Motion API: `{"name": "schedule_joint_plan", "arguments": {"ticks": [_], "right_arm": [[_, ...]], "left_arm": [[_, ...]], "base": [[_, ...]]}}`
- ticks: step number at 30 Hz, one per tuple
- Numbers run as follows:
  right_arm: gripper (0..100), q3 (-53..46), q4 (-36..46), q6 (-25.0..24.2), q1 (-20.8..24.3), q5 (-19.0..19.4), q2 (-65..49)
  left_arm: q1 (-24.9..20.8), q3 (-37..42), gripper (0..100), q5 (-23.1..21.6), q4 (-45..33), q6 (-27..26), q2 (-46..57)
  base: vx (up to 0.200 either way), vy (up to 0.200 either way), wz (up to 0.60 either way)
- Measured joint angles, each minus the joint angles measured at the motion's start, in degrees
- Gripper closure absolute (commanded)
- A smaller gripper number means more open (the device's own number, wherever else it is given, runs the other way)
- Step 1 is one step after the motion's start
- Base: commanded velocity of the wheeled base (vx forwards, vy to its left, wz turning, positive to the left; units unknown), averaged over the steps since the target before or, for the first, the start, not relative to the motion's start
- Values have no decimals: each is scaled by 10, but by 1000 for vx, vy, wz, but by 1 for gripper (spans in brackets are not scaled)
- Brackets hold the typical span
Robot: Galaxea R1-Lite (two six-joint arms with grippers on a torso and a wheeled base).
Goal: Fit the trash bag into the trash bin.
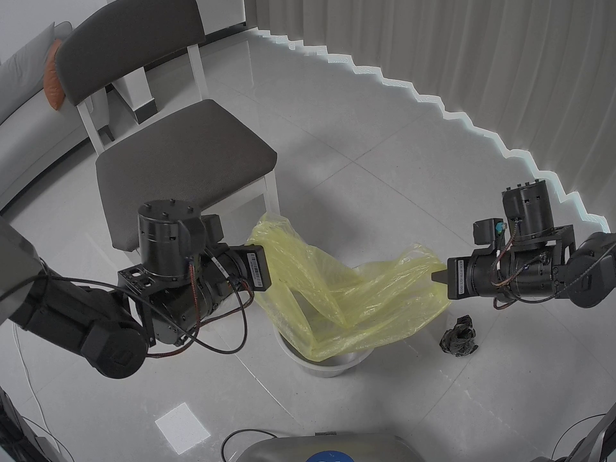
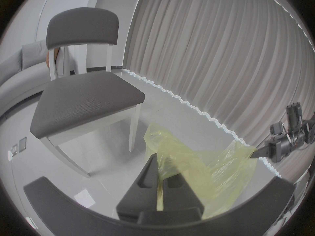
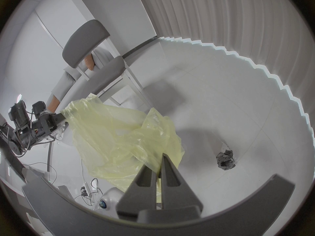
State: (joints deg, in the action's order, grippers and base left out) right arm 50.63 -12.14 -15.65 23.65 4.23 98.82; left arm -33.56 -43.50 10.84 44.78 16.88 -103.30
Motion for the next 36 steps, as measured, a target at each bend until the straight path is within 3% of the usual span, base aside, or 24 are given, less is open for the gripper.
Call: {"name": "schedule_joint_plan", "arguments": {"ticks": [16,36], "right_arm": [[100,-21,0,1,15,0,40],[100,-165,-44,34,45,5,40]], "left_arm": [[-27,37,100,1,10,30,-28],[-56,198,100,5,99,50,-28]], "base": [[0,0,0],[0,0,0]]}}
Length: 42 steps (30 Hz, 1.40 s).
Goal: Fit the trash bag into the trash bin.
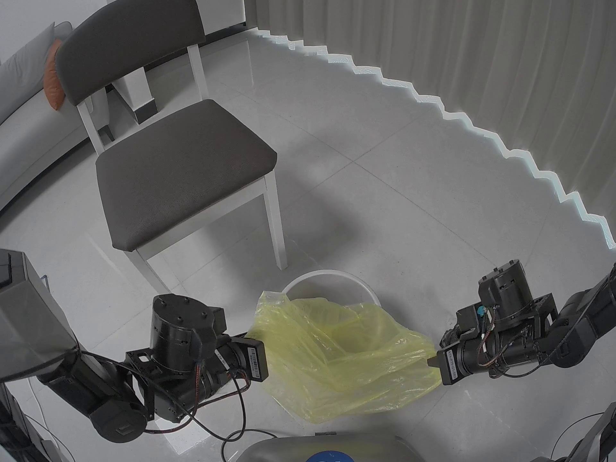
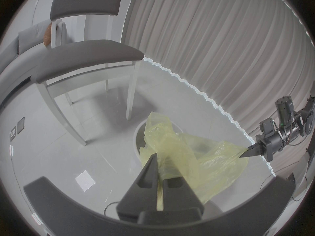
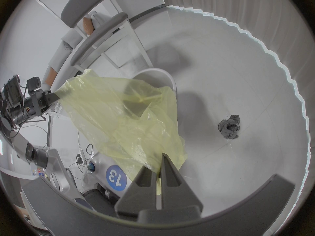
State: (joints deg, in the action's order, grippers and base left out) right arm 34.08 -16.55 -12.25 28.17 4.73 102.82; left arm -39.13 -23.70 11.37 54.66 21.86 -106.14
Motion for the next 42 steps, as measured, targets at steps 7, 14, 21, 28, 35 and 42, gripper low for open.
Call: {"name": "schedule_joint_plan", "arguments": {"ticks": [7,14,21,28,35,42], "right_arm": [[100,-17,-4,10,8,0,2],[100,-1,-46,10,3,0,36],[100,50,-53,11,-17,2,85],[100,140,-50,10,-43,5,169],[100,212,-49,6,-71,6,240],[100,213,-50,6,-77,6,264]], "left_arm": [[2,22,100,0,1,2,4],[16,1,100,0,4,1,-14],[32,-32,100,-4,4,-1,-40],[62,-82,100,-6,0,-6,-85],[126,-139,100,-14,-5,-23,-128],[142,-117,100,-16,-3,-30,-138]], "base": [[0,0,0],[0,0,0],[0,0,0],[0,0,0],[0,0,0],[0,0,0]]}}
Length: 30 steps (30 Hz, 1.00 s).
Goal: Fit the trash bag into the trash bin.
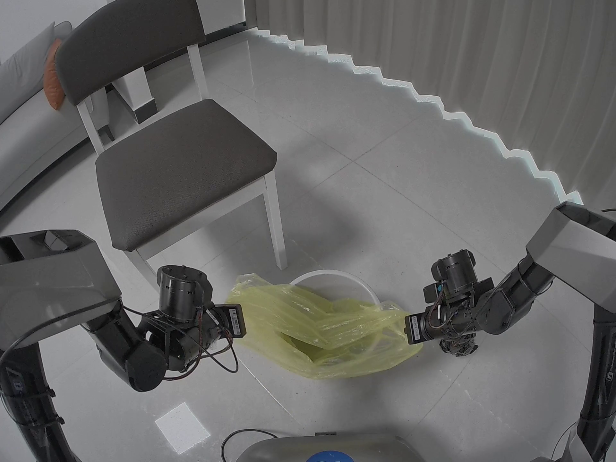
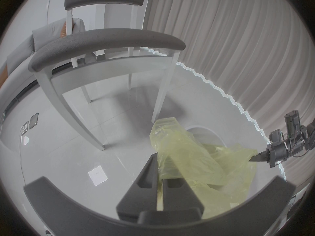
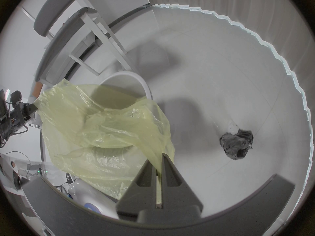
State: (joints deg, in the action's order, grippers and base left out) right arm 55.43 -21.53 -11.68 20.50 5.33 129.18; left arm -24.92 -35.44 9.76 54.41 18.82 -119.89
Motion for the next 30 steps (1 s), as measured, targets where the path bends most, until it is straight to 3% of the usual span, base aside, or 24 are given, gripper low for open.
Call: {"name": "schedule_joint_plan", "arguments": {"ticks": [12,30], "right_arm": [[100,-80,-6,5,3,0,-45],[100,-95,-8,7,-13,5,-68]], "left_arm": [[-32,39,100,-2,-2,-2,53],[-31,1,100,-2,7,0,0]], "base": [[0,0,0],[0,0,0]]}}
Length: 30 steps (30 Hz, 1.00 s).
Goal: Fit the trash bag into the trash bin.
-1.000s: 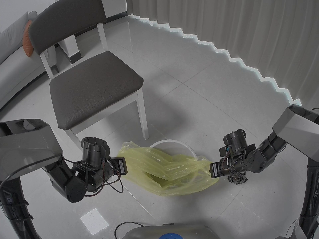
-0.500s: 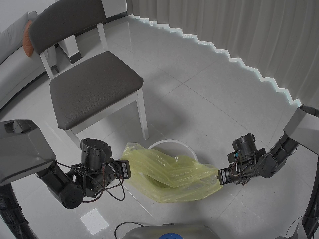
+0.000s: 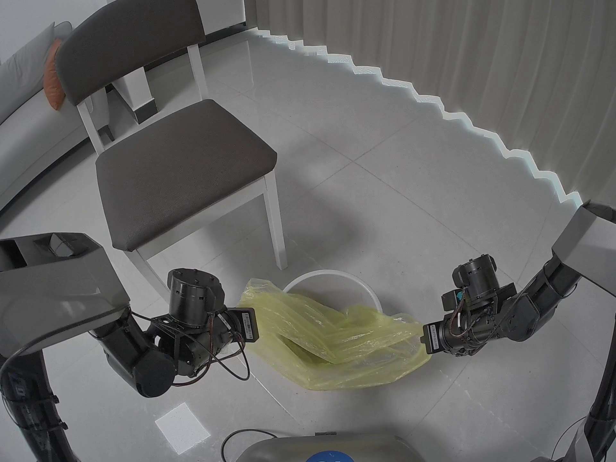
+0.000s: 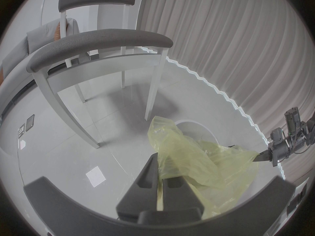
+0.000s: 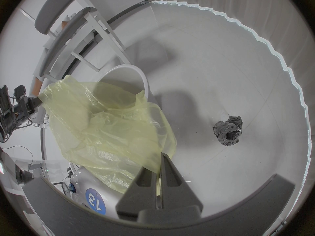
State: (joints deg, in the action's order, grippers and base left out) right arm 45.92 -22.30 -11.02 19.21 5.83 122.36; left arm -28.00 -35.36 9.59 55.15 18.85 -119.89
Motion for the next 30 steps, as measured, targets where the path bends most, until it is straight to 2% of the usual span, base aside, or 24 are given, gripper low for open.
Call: {"name": "schedule_joint_plan", "arguments": {"ticks": [9,14,30], "right_arm": [[100,-9,1,22,-41,6,1],[100,-8,1,23,-45,12,6],[100,34,-4,17,5,8,56]], "left_arm": [[-12,-52,100,1,-13,-4,-35],[-15,-60,100,2,-36,-4,-42],[11,4,100,8,-49,-5,-6]], "base": [[0,0,0],[0,0,0],[0,0,0]]}}
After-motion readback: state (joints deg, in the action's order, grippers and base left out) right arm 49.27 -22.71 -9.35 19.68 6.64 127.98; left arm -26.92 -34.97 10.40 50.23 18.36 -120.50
